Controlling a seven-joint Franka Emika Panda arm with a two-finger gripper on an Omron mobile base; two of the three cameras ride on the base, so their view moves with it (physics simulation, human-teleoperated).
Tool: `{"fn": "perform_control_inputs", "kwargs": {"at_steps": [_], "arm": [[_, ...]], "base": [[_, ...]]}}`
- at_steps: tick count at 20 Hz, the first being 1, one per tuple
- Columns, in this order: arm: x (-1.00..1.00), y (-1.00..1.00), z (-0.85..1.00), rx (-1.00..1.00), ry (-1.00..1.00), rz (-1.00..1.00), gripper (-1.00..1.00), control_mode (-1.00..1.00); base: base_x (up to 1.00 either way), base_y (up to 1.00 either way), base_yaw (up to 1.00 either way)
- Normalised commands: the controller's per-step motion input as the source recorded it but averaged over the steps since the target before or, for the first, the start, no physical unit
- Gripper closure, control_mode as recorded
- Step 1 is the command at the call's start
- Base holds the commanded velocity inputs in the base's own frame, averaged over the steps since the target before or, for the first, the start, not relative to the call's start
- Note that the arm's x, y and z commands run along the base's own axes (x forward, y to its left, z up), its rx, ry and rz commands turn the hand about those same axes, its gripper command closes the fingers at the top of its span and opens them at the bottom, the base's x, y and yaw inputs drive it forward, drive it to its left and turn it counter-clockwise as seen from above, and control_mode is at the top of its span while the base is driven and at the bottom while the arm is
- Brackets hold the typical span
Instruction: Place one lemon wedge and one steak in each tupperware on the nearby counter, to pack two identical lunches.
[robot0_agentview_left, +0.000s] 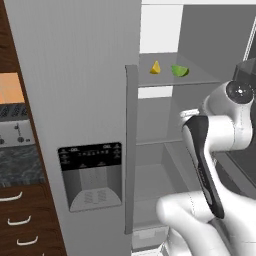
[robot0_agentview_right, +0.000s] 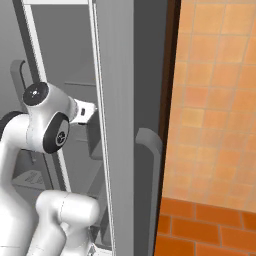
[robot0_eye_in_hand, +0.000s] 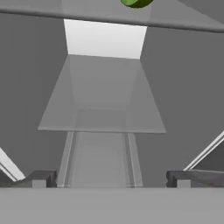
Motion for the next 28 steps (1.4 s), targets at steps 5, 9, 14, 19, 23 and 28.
{"fn": "perform_control_inputs", "kwargs": {"at_steps": [5,9,14,19,23,28], "arm": [[0.13,0.0,0.88,0.0,0.0,0.01,-1.0,-1.0],[0.16,0.0,0.63,-0.05,0.0,0.05,-1.0,-1.0],[0.35,0.0,0.38,-0.05,-0.01,0.07,-1.0,-1.0],[0.51,-0.06,0.08,-0.06,0.0,0.02,-1.0,-1.0],[0.66,-0.36,0.0,-0.03,0.03,0.0,-1.0,-1.0],[0.75,-0.39,0.0,-0.03,0.04,0.0,-1.0,-1.0]], "base": [[0.0,0.0,0.0],[0.0,0.0,0.0],[0.0,0.0,0.0],[0.0,0.0,0.0],[0.0,0.0,0.0],[0.0,0.0,0.0]]}}
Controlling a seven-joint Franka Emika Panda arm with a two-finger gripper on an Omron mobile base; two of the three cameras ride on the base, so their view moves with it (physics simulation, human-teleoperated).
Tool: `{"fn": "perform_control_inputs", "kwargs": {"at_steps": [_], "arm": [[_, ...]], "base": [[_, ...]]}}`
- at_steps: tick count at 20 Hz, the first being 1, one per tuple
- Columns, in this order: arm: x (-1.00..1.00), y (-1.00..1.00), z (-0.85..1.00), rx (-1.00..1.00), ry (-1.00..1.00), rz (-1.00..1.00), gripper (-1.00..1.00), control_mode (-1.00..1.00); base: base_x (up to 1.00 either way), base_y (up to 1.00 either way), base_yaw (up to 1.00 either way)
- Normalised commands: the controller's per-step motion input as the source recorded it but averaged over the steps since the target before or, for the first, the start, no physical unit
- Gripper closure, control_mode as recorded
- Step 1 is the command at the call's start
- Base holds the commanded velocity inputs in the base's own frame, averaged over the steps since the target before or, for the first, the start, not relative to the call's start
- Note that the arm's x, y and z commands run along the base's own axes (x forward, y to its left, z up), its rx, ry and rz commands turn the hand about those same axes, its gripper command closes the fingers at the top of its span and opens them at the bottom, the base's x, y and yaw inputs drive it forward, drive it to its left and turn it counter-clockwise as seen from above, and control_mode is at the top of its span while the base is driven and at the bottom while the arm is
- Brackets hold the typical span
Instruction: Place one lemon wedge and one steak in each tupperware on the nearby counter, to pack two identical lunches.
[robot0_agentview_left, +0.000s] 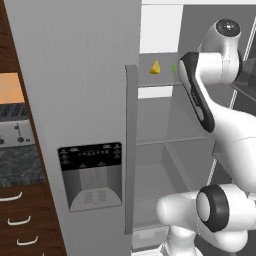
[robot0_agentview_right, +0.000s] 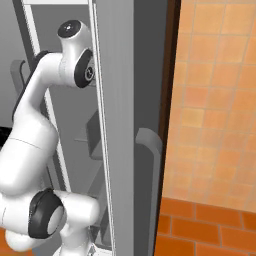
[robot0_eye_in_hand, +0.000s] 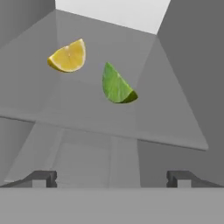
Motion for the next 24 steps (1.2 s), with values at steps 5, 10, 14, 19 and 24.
{"fn": "perform_control_inputs", "kwargs": {"at_steps": [5,10,14,19,24], "arm": [[0.97,-0.26,-0.01,0.0,0.12,0.0,-1.0,-1.0],[0.99,-0.01,-0.14,0.0,0.14,0.0,-1.0,-1.0],[0.92,0.0,-0.18,0.0,0.06,0.0,-1.0,-1.0],[0.65,0.0,-0.29,-0.02,0.0,0.0,-1.0,-1.0],[-0.19,-0.24,-0.47,-0.03,0.0,-0.03,1.0,-1.0]], "base": [[0.0,0.0,0.0],[0.0,0.0,0.0],[0.0,0.0,0.0],[0.0,0.0,0.0],[0.0,0.0,0.0]]}}
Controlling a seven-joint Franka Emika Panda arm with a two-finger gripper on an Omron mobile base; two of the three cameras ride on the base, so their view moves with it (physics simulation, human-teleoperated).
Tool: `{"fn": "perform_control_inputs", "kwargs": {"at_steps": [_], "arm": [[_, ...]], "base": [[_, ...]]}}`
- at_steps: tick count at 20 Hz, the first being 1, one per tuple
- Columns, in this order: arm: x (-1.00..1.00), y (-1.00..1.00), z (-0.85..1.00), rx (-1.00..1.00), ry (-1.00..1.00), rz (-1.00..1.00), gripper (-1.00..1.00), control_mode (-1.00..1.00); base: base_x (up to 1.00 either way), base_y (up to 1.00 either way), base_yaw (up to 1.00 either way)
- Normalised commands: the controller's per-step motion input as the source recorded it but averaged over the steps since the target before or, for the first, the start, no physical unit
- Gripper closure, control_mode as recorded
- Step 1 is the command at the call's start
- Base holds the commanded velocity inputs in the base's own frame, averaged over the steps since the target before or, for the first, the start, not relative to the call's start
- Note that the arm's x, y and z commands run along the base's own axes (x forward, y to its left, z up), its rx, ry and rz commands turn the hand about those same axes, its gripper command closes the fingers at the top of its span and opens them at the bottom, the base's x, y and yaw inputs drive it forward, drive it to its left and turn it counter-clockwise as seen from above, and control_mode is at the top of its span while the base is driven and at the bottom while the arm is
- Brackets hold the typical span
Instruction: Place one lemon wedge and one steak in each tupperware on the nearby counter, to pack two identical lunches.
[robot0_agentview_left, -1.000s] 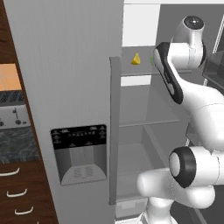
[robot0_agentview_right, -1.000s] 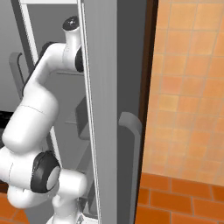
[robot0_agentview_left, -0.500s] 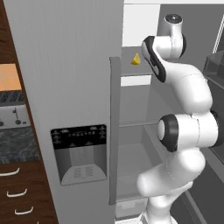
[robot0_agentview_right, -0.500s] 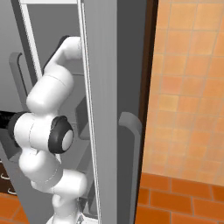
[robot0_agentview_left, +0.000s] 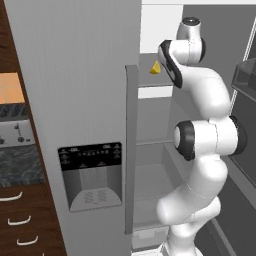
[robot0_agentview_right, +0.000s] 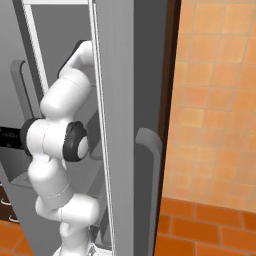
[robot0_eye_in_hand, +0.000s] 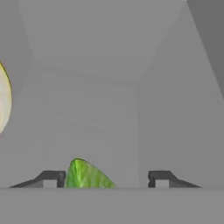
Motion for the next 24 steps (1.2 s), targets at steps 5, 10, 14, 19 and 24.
{"fn": "perform_control_inputs", "kwargs": {"at_steps": [5,10,14,19,24], "arm": [[-0.18,-0.12,-0.43,-0.02,0.01,-0.03,1.0,-1.0],[-0.8,0.13,-0.27,-0.02,-0.09,-0.01,1.0,-1.0],[-1.0,0.03,0.06,0.0,-0.06,-0.04,1.0,-1.0],[-1.0,0.27,-0.18,-0.04,-0.09,-0.01,1.0,-1.0],[-1.0,0.44,-0.28,-0.03,-0.05,-0.03,1.0,-1.0]], "base": [[0.0,0.0,0.0],[0.0,0.0,0.0],[0.0,0.0,0.0],[0.0,0.0,0.0],[0.0,0.0,0.0]]}}
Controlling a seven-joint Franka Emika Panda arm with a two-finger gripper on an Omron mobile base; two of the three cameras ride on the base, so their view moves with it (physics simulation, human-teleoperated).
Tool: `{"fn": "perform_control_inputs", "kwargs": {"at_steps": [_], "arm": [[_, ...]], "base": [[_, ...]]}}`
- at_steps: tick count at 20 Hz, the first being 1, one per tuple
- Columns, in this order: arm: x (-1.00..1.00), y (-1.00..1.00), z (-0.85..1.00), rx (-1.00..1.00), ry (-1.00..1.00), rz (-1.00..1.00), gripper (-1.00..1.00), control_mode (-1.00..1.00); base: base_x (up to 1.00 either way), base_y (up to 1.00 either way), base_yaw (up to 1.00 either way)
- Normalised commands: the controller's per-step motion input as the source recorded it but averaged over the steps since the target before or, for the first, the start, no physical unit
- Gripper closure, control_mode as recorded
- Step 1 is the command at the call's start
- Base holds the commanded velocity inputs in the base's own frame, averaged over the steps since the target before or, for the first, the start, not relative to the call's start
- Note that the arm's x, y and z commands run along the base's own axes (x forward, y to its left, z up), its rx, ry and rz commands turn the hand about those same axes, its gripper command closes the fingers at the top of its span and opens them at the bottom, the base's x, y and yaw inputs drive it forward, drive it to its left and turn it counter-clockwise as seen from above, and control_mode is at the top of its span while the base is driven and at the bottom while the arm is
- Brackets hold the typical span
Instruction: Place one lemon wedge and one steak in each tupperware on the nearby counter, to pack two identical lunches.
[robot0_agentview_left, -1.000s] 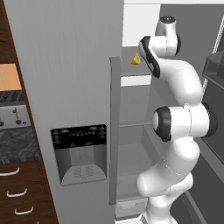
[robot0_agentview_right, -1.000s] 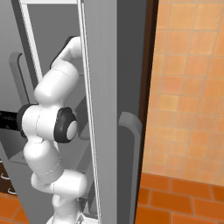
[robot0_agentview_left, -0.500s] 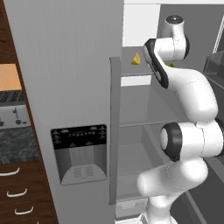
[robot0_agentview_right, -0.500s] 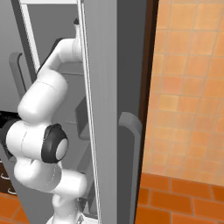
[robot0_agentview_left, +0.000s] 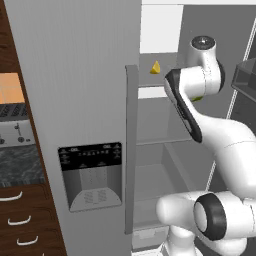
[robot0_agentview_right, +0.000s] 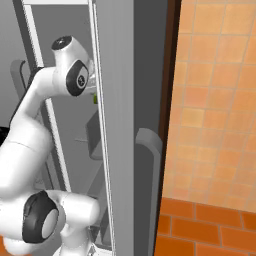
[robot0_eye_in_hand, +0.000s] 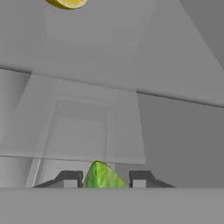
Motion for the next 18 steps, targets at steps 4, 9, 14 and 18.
{"fn": "perform_control_inputs", "kwargs": {"at_steps": [4,9,14,18], "arm": [[-1.0,0.16,-0.18,0.0,-0.08,0.0,1.0,-1.0],[-1.0,0.27,-0.18,-0.01,-0.16,0.0,1.0,-1.0],[0.0,0.0,0.0,0.0,0.0,0.0,1.0,1.0],[0.0,0.0,0.0,0.0,0.0,0.0,1.0,1.0]], "base": [[0.0,0.0,0.0],[0.0,0.0,0.0],[-0.98,0.9,0.07],[-0.6,1.0,0.13]]}}
